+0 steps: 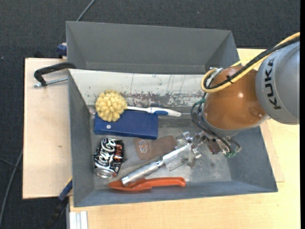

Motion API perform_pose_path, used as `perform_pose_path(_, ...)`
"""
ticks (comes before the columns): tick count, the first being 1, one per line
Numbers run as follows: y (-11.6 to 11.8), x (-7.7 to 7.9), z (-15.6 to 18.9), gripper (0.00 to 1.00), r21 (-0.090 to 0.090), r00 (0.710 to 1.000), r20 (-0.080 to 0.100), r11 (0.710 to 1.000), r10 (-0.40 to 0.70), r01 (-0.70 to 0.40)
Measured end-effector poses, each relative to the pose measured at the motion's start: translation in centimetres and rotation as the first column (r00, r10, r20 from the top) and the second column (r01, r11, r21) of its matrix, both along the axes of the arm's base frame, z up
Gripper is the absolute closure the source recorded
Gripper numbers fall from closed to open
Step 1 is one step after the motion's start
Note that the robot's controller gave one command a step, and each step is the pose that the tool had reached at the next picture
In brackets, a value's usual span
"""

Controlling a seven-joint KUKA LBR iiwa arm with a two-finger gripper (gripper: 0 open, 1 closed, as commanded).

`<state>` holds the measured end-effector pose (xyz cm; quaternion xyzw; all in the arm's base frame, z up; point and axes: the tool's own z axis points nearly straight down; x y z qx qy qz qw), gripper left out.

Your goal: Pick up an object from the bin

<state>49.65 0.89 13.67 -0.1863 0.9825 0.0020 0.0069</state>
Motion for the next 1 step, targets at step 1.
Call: perform_pose_path(1,0.01,-0.03,1.20,1.00,0.000,1.000,0.000,1.000,0.000,0.000)
